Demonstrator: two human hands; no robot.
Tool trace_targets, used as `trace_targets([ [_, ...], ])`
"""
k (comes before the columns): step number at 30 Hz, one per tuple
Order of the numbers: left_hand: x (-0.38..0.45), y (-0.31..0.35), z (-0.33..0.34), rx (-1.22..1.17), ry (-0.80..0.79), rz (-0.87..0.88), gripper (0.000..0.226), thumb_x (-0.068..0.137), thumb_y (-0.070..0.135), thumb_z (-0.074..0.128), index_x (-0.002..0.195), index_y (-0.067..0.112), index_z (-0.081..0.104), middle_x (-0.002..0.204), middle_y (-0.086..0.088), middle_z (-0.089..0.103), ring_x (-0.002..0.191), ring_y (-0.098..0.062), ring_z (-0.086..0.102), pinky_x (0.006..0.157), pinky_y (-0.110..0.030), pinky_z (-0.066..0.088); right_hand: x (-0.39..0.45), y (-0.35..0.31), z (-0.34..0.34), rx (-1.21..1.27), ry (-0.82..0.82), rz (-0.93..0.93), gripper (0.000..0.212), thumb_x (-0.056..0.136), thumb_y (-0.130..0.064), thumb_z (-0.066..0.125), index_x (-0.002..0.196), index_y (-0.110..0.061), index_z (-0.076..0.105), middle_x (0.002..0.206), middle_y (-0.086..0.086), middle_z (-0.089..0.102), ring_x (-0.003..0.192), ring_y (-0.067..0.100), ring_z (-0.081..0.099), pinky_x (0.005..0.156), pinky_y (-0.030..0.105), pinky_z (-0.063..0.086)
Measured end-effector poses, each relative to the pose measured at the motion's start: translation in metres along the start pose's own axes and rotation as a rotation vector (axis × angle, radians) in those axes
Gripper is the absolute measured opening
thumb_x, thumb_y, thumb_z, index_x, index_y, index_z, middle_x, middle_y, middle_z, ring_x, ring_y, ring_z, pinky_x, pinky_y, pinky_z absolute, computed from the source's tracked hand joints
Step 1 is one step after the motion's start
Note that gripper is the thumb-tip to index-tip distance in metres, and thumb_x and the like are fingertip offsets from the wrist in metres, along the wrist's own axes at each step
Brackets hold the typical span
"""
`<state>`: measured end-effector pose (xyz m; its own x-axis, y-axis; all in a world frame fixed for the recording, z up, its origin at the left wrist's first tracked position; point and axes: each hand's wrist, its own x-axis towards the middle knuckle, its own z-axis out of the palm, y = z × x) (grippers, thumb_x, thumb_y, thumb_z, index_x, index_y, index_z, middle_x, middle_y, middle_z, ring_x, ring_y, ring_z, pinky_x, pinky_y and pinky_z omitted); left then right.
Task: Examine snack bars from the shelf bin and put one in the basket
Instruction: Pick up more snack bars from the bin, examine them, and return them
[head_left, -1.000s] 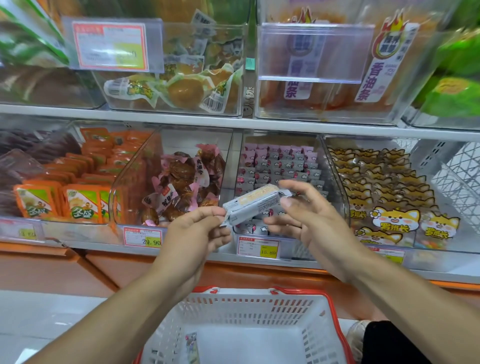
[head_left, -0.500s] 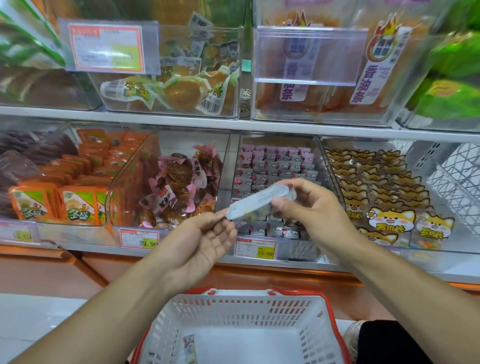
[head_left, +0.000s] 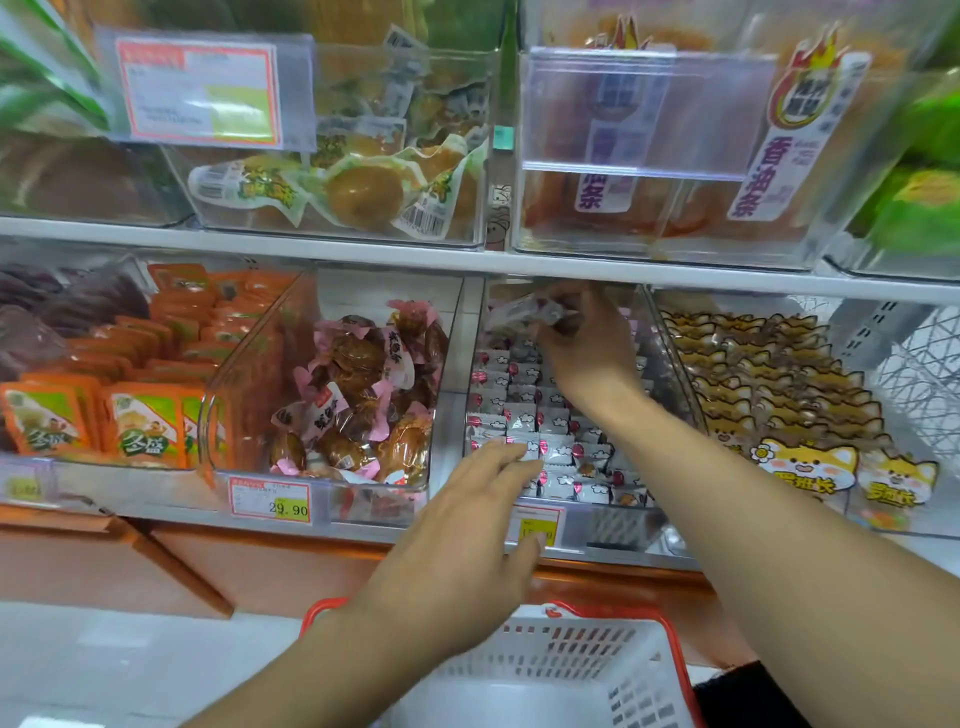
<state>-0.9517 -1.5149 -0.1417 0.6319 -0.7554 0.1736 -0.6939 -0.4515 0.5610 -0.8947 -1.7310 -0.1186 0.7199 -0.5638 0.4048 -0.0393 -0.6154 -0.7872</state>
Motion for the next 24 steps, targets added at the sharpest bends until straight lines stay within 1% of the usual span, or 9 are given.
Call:
trace_targets([
  [2,0.001,-0.001,0.000,0.007,-0.011,0.026,0.063,0.097,0.042,0.058,0.153,0.039,0.029,0.155,0.029,0.015,0.143,0.011,0.004,0.103,-0.002,-0.007,0.006,0.007,0.009,-0.088,-0.152,-0.040,0.025,0.094,-0.012,0.068,0.110,-0.031,0.060,0.099,-0.020,0.065,0.087,-0.003,0.063,0.078,0.013,0.046],
  [5,0.001,-0.002,0.001,0.038,-0.033,0.046,0.063,0.097,0.043,0.057,0.152,0.039,0.028,0.154,0.030,0.015,0.140,0.012,0.001,0.097,0.001,-0.012,0.010,0.017,0.019,-0.341,-0.424,-0.138,0.028,0.103,-0.011,0.053,0.125,-0.019,0.067,0.127,0.000,0.066,0.116,0.016,0.058,0.103,0.028,0.036],
  [7,0.001,-0.003,0.001,0.047,-0.045,0.052,0.062,0.097,0.044,0.057,0.152,0.040,0.028,0.153,0.030,0.014,0.140,0.012,0.001,0.098,-0.001,-0.011,0.011,0.019,0.023,-0.474,-0.443,-0.195,0.033,0.102,-0.007,0.052,0.127,-0.021,0.068,0.130,0.003,0.067,0.127,0.024,0.054,0.116,0.040,0.032],
  [10,0.000,-0.004,0.002,0.040,-0.051,0.063,0.061,0.096,0.044,0.056,0.151,0.041,0.029,0.153,0.030,0.014,0.141,0.012,-0.001,0.101,-0.005,-0.009,0.021,0.016,0.022,-0.470,-0.245,-0.162,0.031,0.098,-0.009,0.058,0.124,-0.022,0.071,0.131,0.002,0.068,0.127,0.025,0.057,0.113,0.046,0.039],
  [13,0.000,-0.005,0.002,0.028,-0.050,0.069,0.061,0.095,0.044,0.056,0.150,0.040,0.030,0.153,0.031,0.015,0.139,0.014,-0.004,0.099,-0.003,-0.010,0.028,0.020,0.018,-0.645,-0.247,-0.099,0.023,0.101,-0.030,0.056,0.114,-0.025,0.075,0.125,0.002,0.071,0.123,0.026,0.059,0.113,0.046,0.037],
  [17,-0.002,-0.008,-0.001,0.001,-0.042,0.074,0.056,0.095,0.045,0.055,0.147,0.041,0.036,0.150,0.034,0.016,0.138,0.019,0.000,0.107,-0.008,0.000,0.025,0.019,0.021,-0.564,-0.216,-0.050,0.016,0.098,-0.021,0.063,0.100,-0.025,0.078,0.114,-0.001,0.075,0.118,0.025,0.063,0.114,0.048,0.036],
  [19,-0.001,-0.008,-0.004,-0.001,-0.040,0.084,0.052,0.095,0.045,0.055,0.144,0.042,0.039,0.148,0.036,0.018,0.130,0.029,0.000,0.105,-0.002,-0.001,0.024,0.017,0.020,-0.539,-0.190,-0.073,0.017,0.097,-0.015,0.063,0.094,-0.024,0.078,0.107,-0.002,0.077,0.112,0.023,0.065,0.113,0.047,0.038],
  [22,0.000,-0.008,-0.008,-0.003,-0.044,0.085,0.046,0.096,0.043,0.056,0.140,0.043,0.044,0.147,0.037,0.021,0.126,0.033,-0.002,0.094,0.010,-0.004,0.024,0.012,0.019,-0.354,-0.046,-0.107,0.020,0.099,-0.006,0.053,0.088,-0.011,0.069,0.090,-0.001,0.069,0.089,0.019,0.064,0.089,0.036,0.050],
  [24,-0.001,-0.007,-0.010,-0.026,-0.017,0.081,0.041,0.096,0.041,0.057,0.136,0.044,0.048,0.144,0.039,0.026,0.129,0.031,0.004,0.096,0.010,-0.001,0.024,0.003,0.015,-0.242,0.103,-0.064,0.017,0.102,-0.007,0.046,0.097,-0.005,0.063,0.090,0.003,0.059,0.087,0.019,0.057,0.078,0.021,0.040],
])
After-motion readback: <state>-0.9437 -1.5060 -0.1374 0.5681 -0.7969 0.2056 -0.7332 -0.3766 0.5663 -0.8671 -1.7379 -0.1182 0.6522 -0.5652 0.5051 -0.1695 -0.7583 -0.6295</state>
